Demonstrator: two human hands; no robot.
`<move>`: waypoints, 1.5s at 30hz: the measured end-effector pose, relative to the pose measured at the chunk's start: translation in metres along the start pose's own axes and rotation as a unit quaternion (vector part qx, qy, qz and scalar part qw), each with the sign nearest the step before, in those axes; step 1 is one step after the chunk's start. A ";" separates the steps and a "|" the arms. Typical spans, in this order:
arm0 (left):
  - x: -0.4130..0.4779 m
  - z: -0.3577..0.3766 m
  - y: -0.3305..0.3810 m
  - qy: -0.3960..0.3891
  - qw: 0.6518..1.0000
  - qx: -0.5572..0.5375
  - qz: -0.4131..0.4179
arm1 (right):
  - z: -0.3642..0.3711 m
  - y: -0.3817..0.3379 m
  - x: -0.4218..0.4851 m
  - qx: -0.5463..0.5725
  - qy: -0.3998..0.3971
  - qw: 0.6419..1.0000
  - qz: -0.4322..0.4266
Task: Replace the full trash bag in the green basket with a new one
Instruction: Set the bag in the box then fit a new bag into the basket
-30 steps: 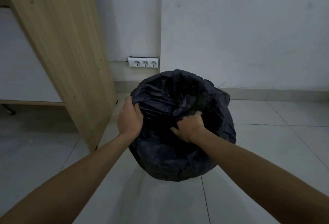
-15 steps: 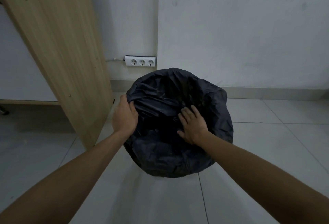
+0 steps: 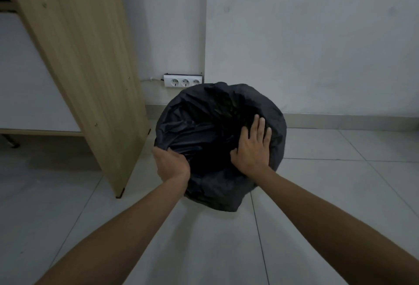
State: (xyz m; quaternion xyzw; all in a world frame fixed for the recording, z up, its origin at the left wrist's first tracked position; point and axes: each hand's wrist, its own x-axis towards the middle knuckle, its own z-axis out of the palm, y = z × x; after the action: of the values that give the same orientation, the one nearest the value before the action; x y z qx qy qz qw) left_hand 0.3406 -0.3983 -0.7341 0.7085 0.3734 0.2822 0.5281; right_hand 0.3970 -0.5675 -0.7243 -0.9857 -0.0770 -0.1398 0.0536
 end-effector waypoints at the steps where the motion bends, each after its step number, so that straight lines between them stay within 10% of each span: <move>1: -0.003 0.001 0.001 0.002 0.999 -0.037 -0.018 | 0.002 0.000 -0.003 0.017 0.029 0.999 0.003; 8: -0.019 0.013 0.000 -0.018 0.987 -0.080 -0.136 | -0.008 -0.009 0.001 0.283 0.055 0.922 0.258; 11: -0.032 0.015 -0.003 -0.061 0.974 -0.110 -0.189 | -0.003 -0.001 0.005 0.411 0.032 0.870 0.270; 14: -0.040 0.005 -0.003 -0.076 0.973 -0.034 -0.214 | -0.001 0.002 0.005 0.378 0.049 0.892 0.243; 16: -0.043 -0.011 0.004 -0.060 0.986 0.041 -0.149 | 0.001 0.000 0.004 0.366 0.062 0.898 0.238; 18: -0.033 -0.023 0.007 -0.005 0.986 0.104 0.132 | 0.004 -0.001 0.002 0.363 0.069 0.898 0.240; 20: -0.014 -0.024 0.007 -0.007 0.851 0.205 0.483 | 0.007 0.001 0.001 0.363 0.079 0.899 0.234; 22: 0.003 -0.015 0.012 -0.068 0.694 0.340 0.631 | 0.007 0.002 0.000 0.363 0.087 0.900 0.224; 26: 0.025 -0.002 0.007 -0.244 0.632 0.550 0.489 | 0.007 0.006 -0.005 0.354 0.098 0.909 0.198; 29: 0.046 -0.007 -0.006 -0.260 0.409 0.741 0.466 | 0.006 0.009 -0.005 0.355 0.098 0.915 0.167; 31: 0.041 -0.006 -0.014 -0.327 0.521 0.754 0.231 | 0.006 0.006 -0.003 0.351 0.090 0.923 0.132; 33: 0.032 -0.002 -0.012 -0.325 0.554 0.737 0.208 | 0.007 0.004 0.000 0.344 0.089 0.927 0.115; 39: 0.048 -0.016 -0.005 -0.325 0.358 0.799 0.358 | 0.006 0.001 0.006 0.340 0.089 0.932 0.085; 42: 0.030 -0.010 -0.017 -0.362 0.557 0.721 0.196 | 0.005 -0.003 0.008 0.323 0.092 0.940 0.062; 45: 0.029 -0.011 -0.005 -0.309 0.563 0.638 0.425 | 0.004 0.001 0.014 0.308 0.095 0.945 0.061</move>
State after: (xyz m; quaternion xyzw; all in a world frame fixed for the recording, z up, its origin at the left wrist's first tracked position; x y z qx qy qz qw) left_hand 0.3471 -0.3679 -0.7358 0.9816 -0.0738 -0.0738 -0.1598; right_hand 0.4120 -0.5662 -0.7242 -0.9061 -0.0508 -0.1990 0.3698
